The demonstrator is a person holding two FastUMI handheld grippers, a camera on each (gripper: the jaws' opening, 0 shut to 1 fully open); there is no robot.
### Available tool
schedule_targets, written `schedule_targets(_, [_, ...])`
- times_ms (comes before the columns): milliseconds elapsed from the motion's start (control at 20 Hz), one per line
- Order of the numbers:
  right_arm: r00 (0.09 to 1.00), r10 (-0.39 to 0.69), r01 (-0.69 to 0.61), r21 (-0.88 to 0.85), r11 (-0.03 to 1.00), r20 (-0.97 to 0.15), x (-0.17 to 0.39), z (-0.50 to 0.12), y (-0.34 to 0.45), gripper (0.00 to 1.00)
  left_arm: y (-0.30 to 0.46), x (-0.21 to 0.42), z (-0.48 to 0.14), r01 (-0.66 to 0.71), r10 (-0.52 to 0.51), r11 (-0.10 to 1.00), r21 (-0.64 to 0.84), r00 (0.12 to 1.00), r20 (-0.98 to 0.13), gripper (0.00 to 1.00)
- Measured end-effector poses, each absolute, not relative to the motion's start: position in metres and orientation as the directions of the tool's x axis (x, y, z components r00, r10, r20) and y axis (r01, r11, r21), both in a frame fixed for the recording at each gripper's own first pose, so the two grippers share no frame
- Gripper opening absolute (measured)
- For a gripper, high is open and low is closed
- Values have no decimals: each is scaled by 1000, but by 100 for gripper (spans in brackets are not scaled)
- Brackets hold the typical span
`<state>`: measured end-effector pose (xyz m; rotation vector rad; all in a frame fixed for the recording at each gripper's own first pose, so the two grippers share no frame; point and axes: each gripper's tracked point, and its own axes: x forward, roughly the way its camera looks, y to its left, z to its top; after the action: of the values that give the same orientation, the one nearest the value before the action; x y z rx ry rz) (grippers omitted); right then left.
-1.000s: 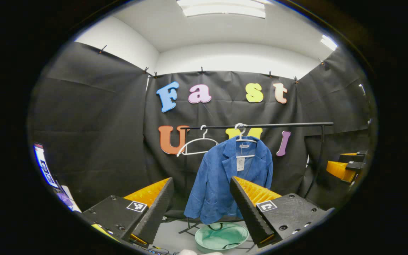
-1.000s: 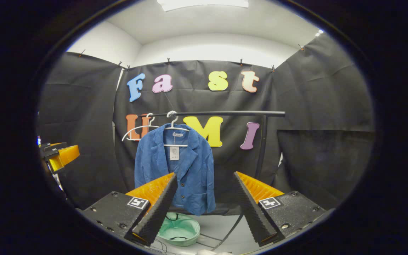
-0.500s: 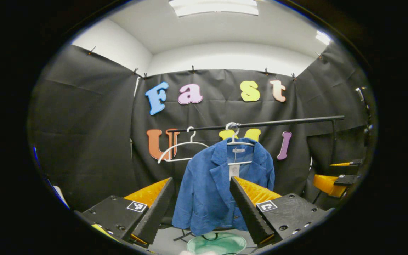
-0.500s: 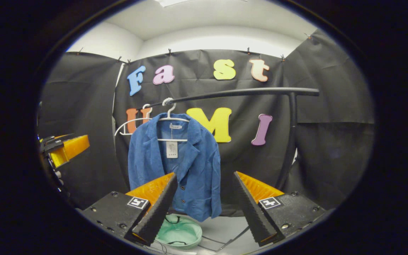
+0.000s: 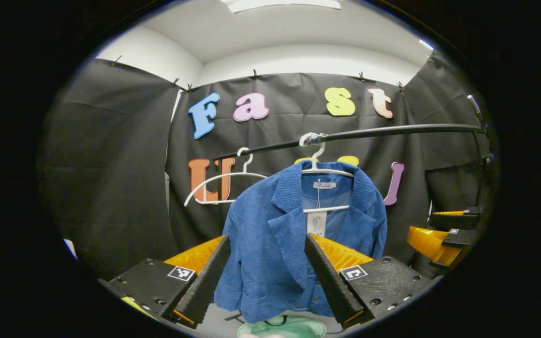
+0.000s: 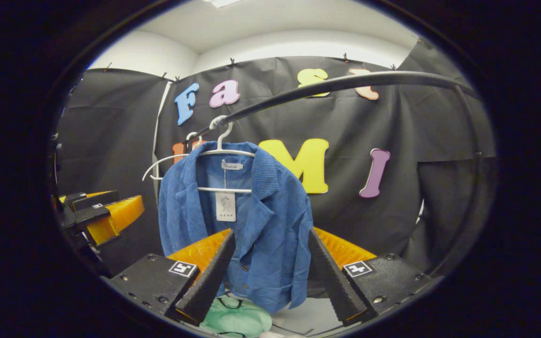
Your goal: Grasp the clothes on the hanger with both hands and then place them into the laundry hamper below.
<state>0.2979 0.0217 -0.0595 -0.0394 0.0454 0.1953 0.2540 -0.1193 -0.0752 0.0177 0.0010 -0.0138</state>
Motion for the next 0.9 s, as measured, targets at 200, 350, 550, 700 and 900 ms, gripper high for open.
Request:
schedule_targets(200, [980, 196, -197, -25, 980, -36, 340, -58, 31, 99, -134, 294, -81, 18, -19, 999, 31, 999, 29, 100])
schedule_targets(350, [976, 214, -215, -16, 977, -44, 369, -57, 44, 98, -141, 322, -89, 26, -27, 999, 31, 999, 27, 98])
schedule_targets(550, [971, 231, -233, -35, 972, -63, 405, -61, 60, 98, -142, 356, -104, 8, -7, 999, 33, 1000, -3, 100])
schedule_targets(700, [967, 243, -246, -35, 969, -76, 429, -64, 71, 92, -139, 378, -113, -8, 9, 1000, 25, 1000, -27, 98])
schedule_targets(900, [963, 249, -253, -27, 967, -108, 448, -73, 78, 85, -143, 392, -122, -7, 9, 999, 35, 999, -50, 100])
